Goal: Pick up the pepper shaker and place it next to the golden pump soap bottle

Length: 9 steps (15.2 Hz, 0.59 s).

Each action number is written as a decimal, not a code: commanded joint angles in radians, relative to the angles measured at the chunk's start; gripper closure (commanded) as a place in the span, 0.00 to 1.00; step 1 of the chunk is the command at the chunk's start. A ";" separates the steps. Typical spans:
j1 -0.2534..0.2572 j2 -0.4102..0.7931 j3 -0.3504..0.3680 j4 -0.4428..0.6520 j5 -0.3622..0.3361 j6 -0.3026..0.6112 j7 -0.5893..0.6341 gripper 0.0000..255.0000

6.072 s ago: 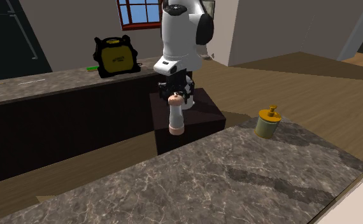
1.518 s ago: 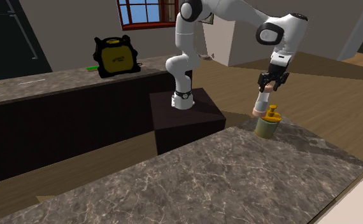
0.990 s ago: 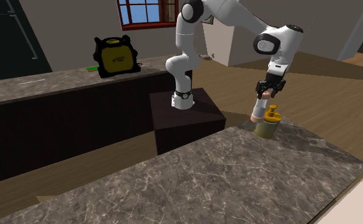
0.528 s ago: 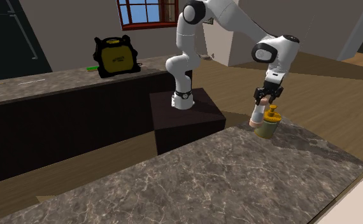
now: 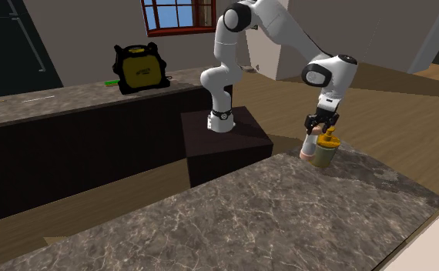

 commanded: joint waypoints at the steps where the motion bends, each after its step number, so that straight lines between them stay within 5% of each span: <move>1: 0.002 0.015 -0.001 -0.011 -0.006 0.025 0.004 1.00; 9: 0.010 0.090 -0.011 -0.040 -0.038 0.125 0.021 1.00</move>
